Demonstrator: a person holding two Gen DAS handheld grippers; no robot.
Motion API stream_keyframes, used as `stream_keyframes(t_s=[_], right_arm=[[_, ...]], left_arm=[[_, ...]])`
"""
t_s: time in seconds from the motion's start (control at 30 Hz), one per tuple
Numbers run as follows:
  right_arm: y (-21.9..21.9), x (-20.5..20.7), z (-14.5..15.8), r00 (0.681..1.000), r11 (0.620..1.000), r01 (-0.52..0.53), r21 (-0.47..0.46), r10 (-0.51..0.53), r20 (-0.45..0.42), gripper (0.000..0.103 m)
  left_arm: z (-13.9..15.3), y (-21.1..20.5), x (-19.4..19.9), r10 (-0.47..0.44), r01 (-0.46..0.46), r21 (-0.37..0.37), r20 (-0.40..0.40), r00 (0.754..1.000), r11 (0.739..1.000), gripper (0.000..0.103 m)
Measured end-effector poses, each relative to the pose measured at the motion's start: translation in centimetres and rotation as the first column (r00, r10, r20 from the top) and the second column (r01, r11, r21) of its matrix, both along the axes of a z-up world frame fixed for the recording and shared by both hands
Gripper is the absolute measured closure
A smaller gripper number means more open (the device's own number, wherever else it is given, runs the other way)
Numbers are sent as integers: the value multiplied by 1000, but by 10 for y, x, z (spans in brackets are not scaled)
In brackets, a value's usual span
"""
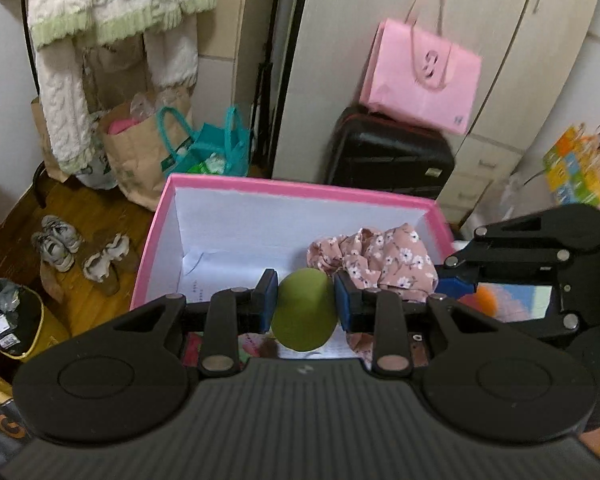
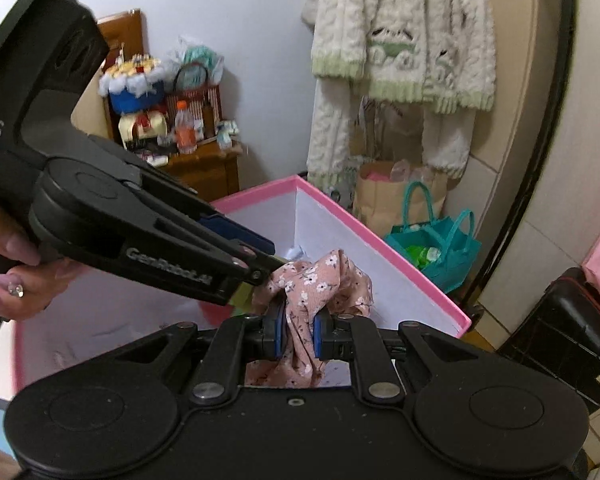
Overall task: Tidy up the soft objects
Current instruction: 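Carry the green ball and floral cloth over the pink box with both tools, then open both grippers to drop the ball and cloth into the box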
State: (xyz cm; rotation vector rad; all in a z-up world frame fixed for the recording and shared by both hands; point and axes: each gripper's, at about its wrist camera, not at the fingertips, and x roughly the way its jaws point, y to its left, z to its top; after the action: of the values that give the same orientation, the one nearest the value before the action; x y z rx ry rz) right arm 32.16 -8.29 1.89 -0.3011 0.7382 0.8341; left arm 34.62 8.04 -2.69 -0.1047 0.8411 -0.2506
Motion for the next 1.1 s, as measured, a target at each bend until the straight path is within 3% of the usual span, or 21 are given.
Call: stream_keyframes(t_s=[0.5, 0.53, 0.57, 0.8, 0.87, 1.1], right_arm=[[24, 28, -36, 999, 988, -47, -144, 44, -25, 80], [25, 28, -37, 999, 987, -47, -157, 44, -20, 78], [26, 27, -38, 999, 984, -49, -169, 47, -14, 70], [24, 26, -37, 999, 980, -32, -195, 33, 0, 58], [19, 23, -32, 1000, 984, -20, -175, 22, 5, 56], [-7, -2, -4, 999, 996, 42, -85, -42, 2, 49]], left_arm=[[-30, -8, 31, 51, -45, 102, -63, 997, 994, 72], [-32, -8, 32, 47, -40, 106, -69, 996, 994, 72], [-33, -8, 32, 45, -37, 105, -72, 996, 994, 72], [-25, -6, 27, 46, -41, 102, -39, 998, 994, 69], [-17, -6, 19, 36, -35, 120, -6, 999, 992, 58], [9, 0, -6, 17, -18, 151, 11, 1000, 988, 42]])
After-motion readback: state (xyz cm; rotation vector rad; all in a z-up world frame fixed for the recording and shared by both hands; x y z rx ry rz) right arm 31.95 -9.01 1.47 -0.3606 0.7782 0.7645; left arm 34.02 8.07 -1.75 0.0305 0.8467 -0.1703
